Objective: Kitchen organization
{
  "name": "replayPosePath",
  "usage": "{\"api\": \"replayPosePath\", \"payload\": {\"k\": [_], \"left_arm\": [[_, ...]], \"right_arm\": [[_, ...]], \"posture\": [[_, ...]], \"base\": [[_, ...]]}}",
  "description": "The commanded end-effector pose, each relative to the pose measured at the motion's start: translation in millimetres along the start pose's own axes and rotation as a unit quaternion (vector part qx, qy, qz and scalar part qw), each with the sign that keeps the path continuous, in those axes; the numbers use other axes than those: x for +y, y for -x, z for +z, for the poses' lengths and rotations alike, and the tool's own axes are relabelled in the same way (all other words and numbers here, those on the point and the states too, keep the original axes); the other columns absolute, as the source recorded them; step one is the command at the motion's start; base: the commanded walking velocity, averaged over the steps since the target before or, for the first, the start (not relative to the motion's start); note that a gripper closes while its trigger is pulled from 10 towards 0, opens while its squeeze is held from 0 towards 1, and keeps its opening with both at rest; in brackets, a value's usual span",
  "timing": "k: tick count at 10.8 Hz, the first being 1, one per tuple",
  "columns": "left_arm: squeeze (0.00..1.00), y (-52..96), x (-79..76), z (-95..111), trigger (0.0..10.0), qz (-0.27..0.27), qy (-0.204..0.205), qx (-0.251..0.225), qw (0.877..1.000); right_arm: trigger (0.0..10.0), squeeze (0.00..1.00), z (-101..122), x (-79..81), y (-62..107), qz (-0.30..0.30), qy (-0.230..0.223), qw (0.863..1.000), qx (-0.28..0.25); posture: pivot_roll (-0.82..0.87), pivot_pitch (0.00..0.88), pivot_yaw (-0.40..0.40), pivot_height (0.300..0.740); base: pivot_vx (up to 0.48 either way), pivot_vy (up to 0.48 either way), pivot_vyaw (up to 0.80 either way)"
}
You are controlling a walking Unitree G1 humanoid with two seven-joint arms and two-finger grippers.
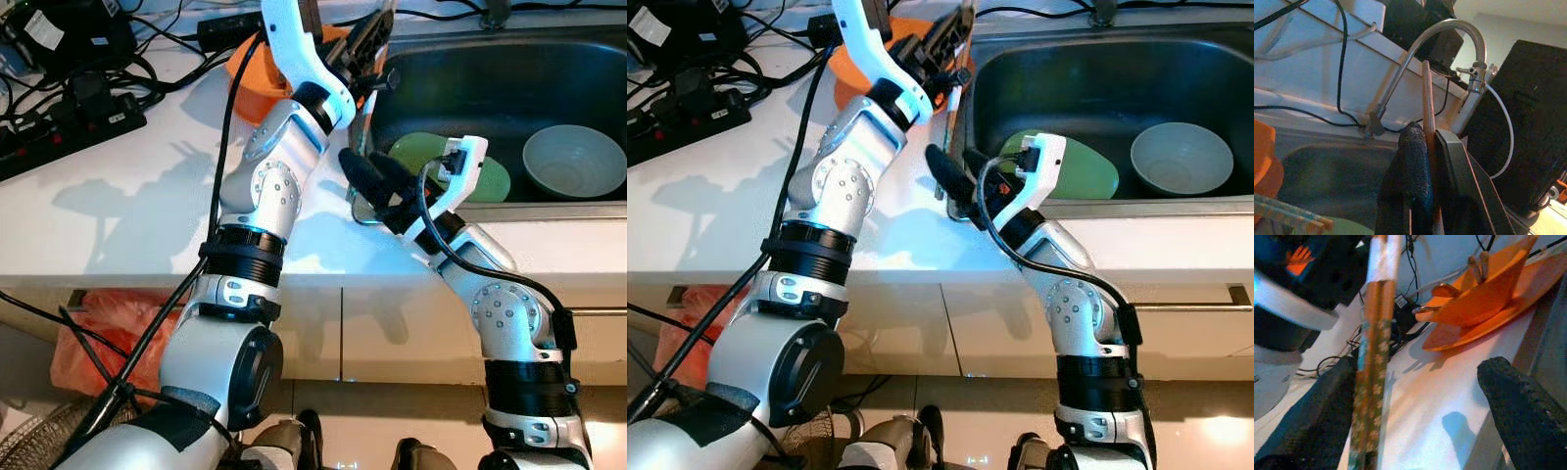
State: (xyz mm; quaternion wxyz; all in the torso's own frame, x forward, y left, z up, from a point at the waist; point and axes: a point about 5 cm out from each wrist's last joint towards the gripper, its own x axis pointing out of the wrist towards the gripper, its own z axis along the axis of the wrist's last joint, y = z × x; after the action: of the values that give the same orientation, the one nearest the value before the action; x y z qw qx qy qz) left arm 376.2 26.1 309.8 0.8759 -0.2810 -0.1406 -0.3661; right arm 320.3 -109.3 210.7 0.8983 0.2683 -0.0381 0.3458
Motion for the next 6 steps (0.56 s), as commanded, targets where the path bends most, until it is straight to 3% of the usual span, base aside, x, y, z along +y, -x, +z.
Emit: {"api": "replayPosePath", "payload": {"k": [1, 6], "left_arm": [[0.0, 0.4, -12.5, -14.9, 0.0, -0.01, 0.03, 0.009, 0.999], [0.0, 4.3, -22.4, -22.2, 0.0, -0.016, 0.04, 0.025, 0.999]], "right_arm": [[0.0, 0.0, 2.4, 2.4, -3.7, 0.011, -0.001, 1.0, -0.009], [0.0, 0.0, 0.7, -4.7, -4.1, -0.002, -0.001, 1.0, -0.008]], "posture": [[0.02, 0.188, 0.142, 0.74], [0.02, 0.186, 0.139, 0.74]], "base": [[0.0, 0.0, 0.0], [0.0, 0.0, 0.0]]}}
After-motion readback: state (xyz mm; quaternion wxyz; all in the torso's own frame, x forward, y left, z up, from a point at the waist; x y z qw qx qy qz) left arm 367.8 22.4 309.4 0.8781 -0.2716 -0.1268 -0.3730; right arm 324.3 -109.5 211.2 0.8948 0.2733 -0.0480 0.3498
